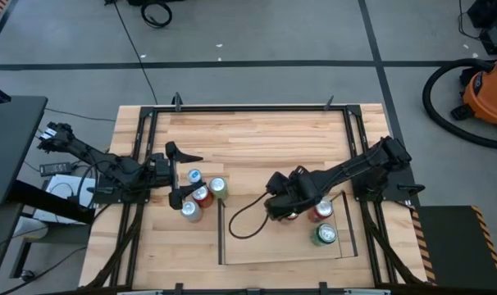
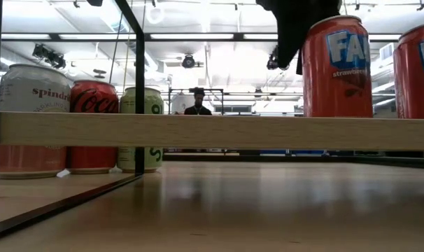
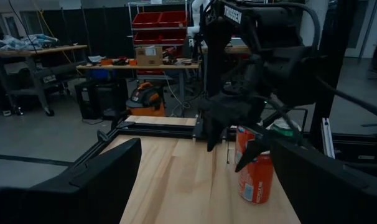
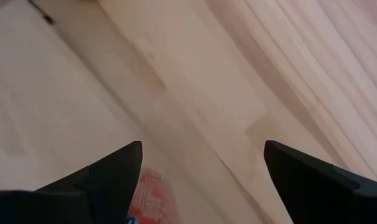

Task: Place canned beverage on shelf
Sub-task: Put the red soda can on the shelf

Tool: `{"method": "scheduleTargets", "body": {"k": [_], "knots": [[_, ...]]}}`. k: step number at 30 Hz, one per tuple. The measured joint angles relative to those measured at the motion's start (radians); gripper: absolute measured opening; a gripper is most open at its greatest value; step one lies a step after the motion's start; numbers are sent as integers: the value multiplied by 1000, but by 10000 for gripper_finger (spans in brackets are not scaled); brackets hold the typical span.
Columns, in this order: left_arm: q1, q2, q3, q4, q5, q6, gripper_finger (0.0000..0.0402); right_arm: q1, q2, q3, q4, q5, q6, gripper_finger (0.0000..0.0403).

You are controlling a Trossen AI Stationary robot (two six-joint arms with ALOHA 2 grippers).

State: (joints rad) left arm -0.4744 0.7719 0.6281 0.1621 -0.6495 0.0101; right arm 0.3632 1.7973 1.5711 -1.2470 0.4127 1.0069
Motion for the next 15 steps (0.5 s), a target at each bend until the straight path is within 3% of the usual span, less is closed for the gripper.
{"method": "scheduleTargets", "body": {"k": [9, 15], "knots": [[0, 0, 0, -1, 0, 0, 368, -37, -1, 0, -115, -48, 21, 348], [0, 0, 0, -1, 0, 0, 368, -37, -3, 33, -88, -44, -22, 348]]}}
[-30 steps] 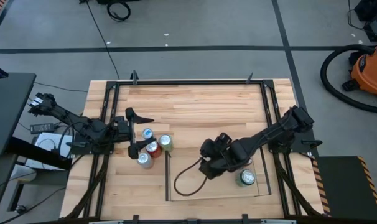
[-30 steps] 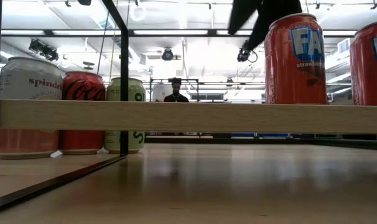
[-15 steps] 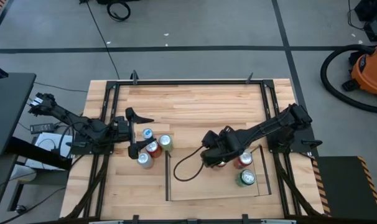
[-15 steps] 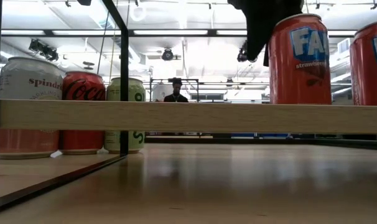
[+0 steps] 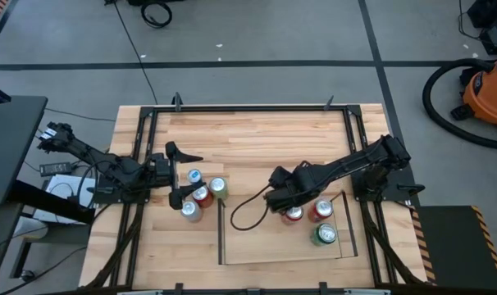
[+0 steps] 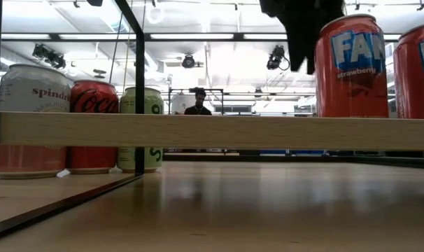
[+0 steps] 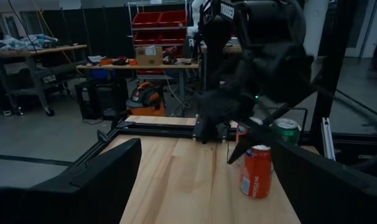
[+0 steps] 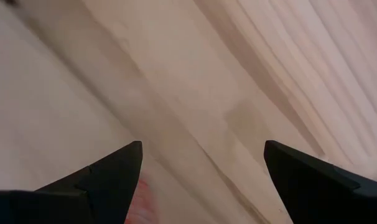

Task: Place canned beverage on shelf
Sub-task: Put the red soda can on the shelf

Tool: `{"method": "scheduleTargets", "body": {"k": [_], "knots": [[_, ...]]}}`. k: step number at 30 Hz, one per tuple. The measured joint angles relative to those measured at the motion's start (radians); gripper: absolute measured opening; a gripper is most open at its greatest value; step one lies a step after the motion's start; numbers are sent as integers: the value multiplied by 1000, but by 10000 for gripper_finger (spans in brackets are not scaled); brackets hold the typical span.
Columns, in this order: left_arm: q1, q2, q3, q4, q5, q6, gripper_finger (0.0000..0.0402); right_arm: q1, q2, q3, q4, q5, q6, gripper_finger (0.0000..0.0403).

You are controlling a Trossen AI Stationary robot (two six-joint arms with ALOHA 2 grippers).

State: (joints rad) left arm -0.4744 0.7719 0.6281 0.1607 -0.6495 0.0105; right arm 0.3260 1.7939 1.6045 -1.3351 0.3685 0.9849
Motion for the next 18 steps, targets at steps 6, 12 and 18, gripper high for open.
{"method": "scheduleTargets", "body": {"k": [6, 12, 18], "knots": [[0, 0, 0, -2, 0, 1, 368, 38, 2, 25, 159, -51, -99, 348], [0, 0, 0, 0, 0, 0, 368, 63, 34, 23, 124, -76, -67, 348], [0, 0, 0, -3, 0, 0, 368, 69, 48, 24, 33, -72, -34, 348]]}}
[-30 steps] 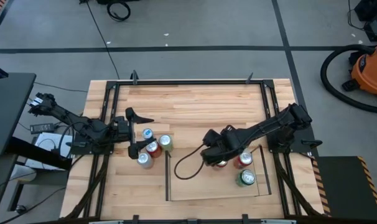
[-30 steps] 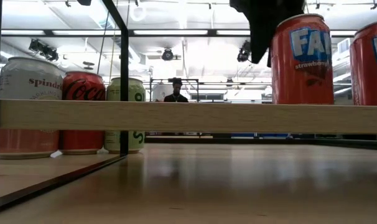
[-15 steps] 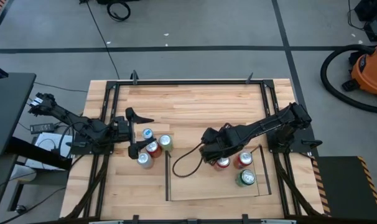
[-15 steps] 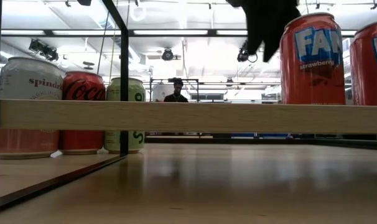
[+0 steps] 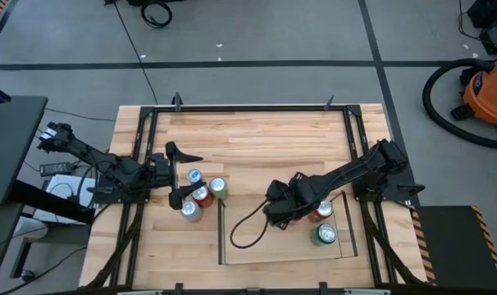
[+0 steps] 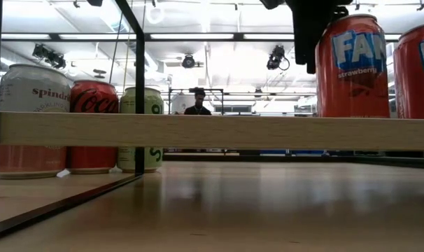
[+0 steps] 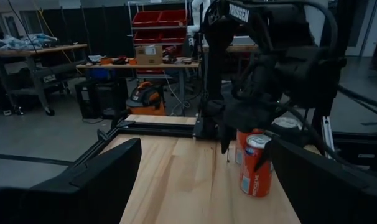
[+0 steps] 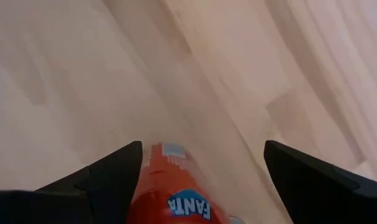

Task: Place canned beverage on shelf
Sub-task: Put the red soda can on the shelf, then put the blue soda can on the shelf

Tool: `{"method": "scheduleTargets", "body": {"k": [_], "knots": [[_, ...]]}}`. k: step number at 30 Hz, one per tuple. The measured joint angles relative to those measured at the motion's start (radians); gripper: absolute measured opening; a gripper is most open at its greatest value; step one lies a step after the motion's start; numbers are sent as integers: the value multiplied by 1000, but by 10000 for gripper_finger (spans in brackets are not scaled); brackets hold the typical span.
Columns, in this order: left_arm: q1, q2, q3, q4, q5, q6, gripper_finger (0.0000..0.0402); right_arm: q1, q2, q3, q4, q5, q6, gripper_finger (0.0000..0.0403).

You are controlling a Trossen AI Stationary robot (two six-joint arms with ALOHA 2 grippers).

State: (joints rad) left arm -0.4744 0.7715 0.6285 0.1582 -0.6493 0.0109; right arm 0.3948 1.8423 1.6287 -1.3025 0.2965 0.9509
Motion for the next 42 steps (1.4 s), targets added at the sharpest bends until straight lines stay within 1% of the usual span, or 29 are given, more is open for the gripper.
{"method": "scheduleTargets", "body": {"k": [7, 20, 22, 25, 26, 28, 30, 34, 38, 42], "knots": [[0, 0, 0, 0, 0, 0, 368, 3, 6, 0, -44, 7, 0, 348], [0, 0, 0, 1, 0, 0, 368, 3, 5, 0, -47, 1, 13, 348], [0, 0, 0, 1, 0, -1, 368, 1, 5, 0, -32, 25, 6, 348], [-1, 1, 0, 12, 6, -21, 368, -7, 5, 10, -1, 104, -37, 348], [-1, 1, 0, 24, 26, -22, 368, -12, 5, 18, 12, 131, -56, 348], [-1, 1, 0, 56, 92, -21, 368, -23, 3, 26, 73, 174, -114, 348], [-7, -1, 0, 65, 142, -18, 368, -36, 3, 26, 151, 191, -202, 348], [-30, -27, 0, 24, 146, -9, 368, -72, 2, -8, 371, 216, -406, 348], [-35, -63, 0, -47, 146, -35, 368, -129, 4, -68, 606, 172, -562, 348], [-33, -83, 0, -82, 114, -63, 368, -186, 4, -137, 821, 123, -696, 348]]}}
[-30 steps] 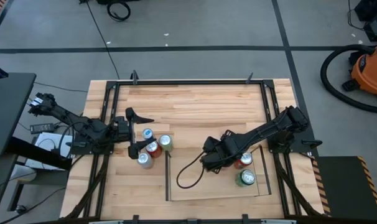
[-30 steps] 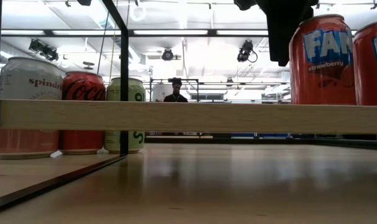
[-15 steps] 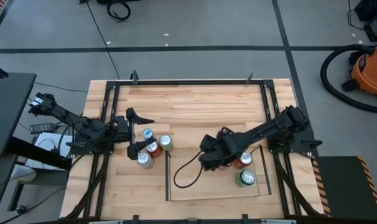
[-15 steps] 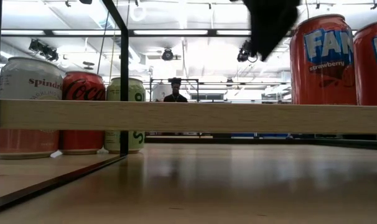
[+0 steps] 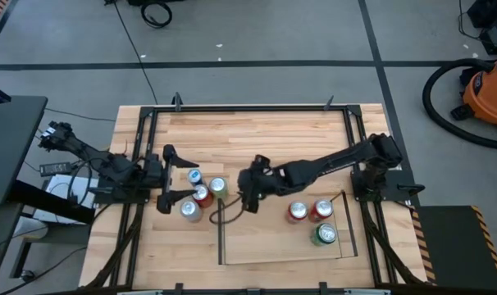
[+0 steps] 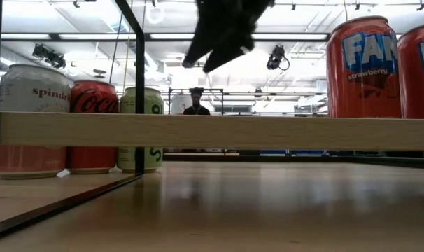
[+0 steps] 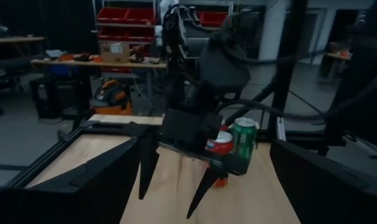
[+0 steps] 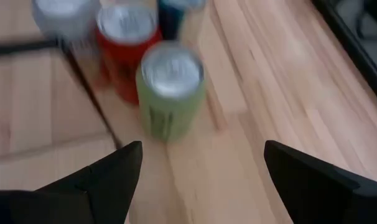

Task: Place canned beverage on shelf
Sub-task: Put the blue soda can on the shelf

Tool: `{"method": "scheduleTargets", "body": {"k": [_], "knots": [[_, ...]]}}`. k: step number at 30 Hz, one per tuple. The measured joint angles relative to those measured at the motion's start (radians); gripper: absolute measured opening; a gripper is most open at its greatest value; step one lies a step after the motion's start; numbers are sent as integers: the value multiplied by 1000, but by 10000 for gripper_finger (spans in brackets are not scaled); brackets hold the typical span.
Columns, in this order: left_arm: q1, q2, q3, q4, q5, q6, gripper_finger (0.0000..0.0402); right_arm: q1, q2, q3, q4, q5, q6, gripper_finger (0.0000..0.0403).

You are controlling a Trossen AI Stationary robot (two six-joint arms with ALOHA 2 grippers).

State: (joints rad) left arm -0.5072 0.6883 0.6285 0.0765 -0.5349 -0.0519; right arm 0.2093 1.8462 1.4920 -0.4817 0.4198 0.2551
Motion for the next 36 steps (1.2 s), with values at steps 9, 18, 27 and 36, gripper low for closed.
{"method": "scheduleTargets", "body": {"k": [9, 18, 27, 36], "knots": [[0, -3, 0, -42, -11, -6, 368, -101, 0, -142, 506, -175, -181, 348], [0, -17, 0, -34, -72, 20, 368, -149, 0, -323, 899, -245, -206, 348], [27, -17, 0, -27, -85, 45, 368, -130, 0, -315, 906, -227, -197, 348], [40, -4, 0, -255, -99, -146, 368, -71, -139, -315, 547, -34, -177, 348]]}}
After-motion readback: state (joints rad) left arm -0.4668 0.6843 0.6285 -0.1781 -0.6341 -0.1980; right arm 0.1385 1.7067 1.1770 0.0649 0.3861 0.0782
